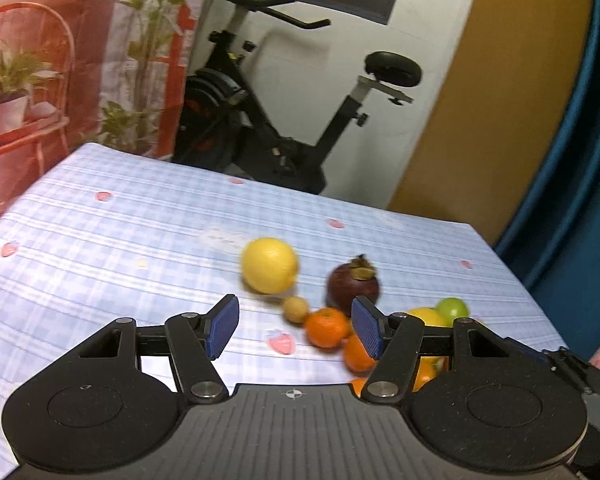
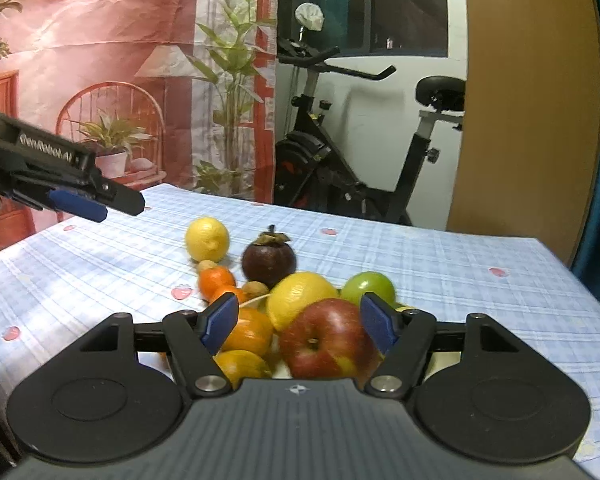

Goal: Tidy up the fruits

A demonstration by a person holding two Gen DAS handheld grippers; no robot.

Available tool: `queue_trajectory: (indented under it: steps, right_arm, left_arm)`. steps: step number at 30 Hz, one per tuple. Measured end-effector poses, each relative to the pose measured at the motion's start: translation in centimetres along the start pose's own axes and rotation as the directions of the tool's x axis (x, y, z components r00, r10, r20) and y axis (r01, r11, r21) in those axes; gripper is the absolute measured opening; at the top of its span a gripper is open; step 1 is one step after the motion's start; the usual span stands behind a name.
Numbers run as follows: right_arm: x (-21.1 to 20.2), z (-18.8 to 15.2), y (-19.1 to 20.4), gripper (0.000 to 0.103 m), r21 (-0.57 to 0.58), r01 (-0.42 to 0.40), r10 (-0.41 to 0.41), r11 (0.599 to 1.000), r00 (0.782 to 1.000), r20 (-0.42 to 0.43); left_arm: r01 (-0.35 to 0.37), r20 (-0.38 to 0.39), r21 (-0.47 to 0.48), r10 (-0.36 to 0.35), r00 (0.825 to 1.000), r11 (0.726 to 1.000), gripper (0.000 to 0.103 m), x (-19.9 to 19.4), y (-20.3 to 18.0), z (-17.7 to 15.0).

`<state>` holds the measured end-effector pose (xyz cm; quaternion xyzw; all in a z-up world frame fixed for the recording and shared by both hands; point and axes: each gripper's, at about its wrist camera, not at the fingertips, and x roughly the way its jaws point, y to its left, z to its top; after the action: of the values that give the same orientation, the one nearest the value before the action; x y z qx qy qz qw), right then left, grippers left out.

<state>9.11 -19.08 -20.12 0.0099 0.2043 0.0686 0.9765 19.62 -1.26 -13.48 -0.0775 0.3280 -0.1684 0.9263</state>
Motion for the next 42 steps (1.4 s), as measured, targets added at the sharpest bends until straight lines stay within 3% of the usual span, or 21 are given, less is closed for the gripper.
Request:
queue_trajectory:
  steps: [8, 13, 19, 25, 31, 38, 42]
  right_arm:
    - [0.7, 1.7, 2.9, 0.057, -0.035, -0.143, 0.141, 0.989, 0.989, -0.054]
    - [2.2, 1.8, 5.0, 0.053, -0.074, -0.193, 0.182, 0.978, 0.975, -0.131]
    - [4.9, 1.3, 7.1, 0.047, -0.118, -0.204, 0.172, 0.972, 0.955, -0.24]
    - [6.4, 1.1, 7.9, 0.045, -0.146, -0.185, 0.137, 0.972, 0.948, -0.289]
    - [7.2, 1.1, 8.4, 0.045, -0.164, -0.168, 0.114, 0.972, 0.948, -0.296]
    - [6.4, 1.4, 9.3, 0.045, -0.149, -0.234, 0.19, 0.961, 0.946, -0.262]
    - [6.5, 1.2, 9.4, 0.045, -0.166, -0.212, 0.165, 0.963, 0.952, -0.258]
  left_arm:
    - [-0.019, 0.026, 0.001, 0.019, 0.999, 1.0, 0.064, -0.1, 1.2, 0.2]
    - [-0.024, 0.017, -0.023, 0.025, 1.0, 0.999, 0.064, 0.2, 2.2, -0.4]
    - [-0.012, 0.007, -0.061, 0.013, 1.0, 0.998, 0.064, 0.5, 3.3, -1.3]
    - [0.012, 0.008, -0.085, -0.011, 1.0, 0.996, 0.064, 0.6, 4.0, -1.7]
    - [0.029, 0.004, -0.092, -0.029, 1.0, 0.995, 0.064, 0.7, 4.2, -2.0]
    - [0.036, -0.003, -0.101, -0.037, 0.999, 0.994, 0.064, 0.9, 4.5, -2.2]
    - [0.037, -0.007, -0.101, -0.038, 0.999, 0.994, 0.064, 1.0, 4.5, -2.2]
